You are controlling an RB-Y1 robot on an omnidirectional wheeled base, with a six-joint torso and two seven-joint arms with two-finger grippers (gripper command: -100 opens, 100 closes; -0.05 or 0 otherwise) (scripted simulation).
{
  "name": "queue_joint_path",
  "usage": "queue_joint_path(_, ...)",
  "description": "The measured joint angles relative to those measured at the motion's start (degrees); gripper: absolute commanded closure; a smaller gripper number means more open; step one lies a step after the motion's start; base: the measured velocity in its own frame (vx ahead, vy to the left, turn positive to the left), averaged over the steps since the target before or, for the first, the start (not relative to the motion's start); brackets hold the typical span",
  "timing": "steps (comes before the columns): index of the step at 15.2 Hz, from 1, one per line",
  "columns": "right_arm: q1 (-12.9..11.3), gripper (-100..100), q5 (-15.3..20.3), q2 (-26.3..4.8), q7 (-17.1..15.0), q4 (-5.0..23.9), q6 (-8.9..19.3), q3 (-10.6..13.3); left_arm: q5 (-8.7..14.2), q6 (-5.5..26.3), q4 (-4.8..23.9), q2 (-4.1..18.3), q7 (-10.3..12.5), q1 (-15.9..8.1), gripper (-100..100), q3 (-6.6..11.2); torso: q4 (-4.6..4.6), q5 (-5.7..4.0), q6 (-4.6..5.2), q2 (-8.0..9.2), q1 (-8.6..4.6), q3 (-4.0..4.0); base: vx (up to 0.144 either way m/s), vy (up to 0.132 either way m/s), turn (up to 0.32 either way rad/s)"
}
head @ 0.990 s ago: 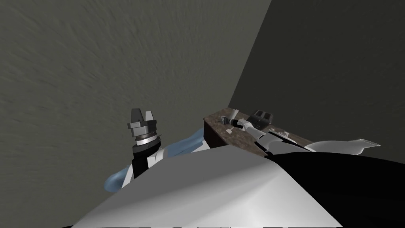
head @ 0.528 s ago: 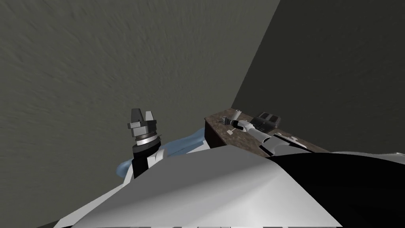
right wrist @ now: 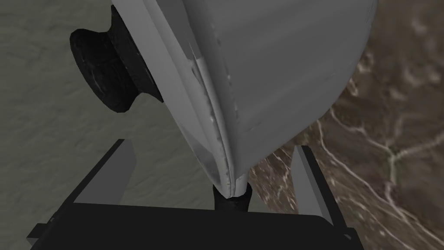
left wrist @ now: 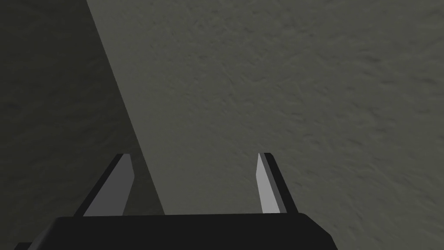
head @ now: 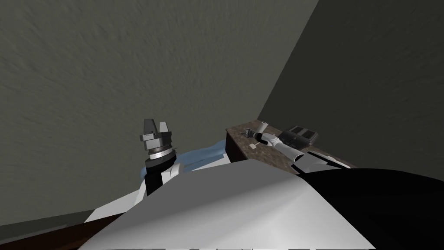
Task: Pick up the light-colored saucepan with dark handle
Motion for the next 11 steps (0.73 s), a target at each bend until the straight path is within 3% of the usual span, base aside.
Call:
queue_joint_path(4, 3.53, -100, 2.5, -1.09, -3.99, -4.34, 4.33, -0.58, 0.0, 0.0, 0.0, 0.0, 0.0, -0.01, 0, 0.0, 0.0, -0.01, -0.05, 0.05, -0.1, 0.02, -0.054, -0.073, 0.243)
queue_joint_path(11, 8.5, -100, 5.52, -3.1, -11.01, -11.94, 11.95, -1.16, 0.0, 0.0, 0.0, 0.0, 0.0, 0.0, 0, 0.0, 0.0, 0.0, 0.0, -0.02, -0.01, -0.01, -0.043, -0.046, 0.152)
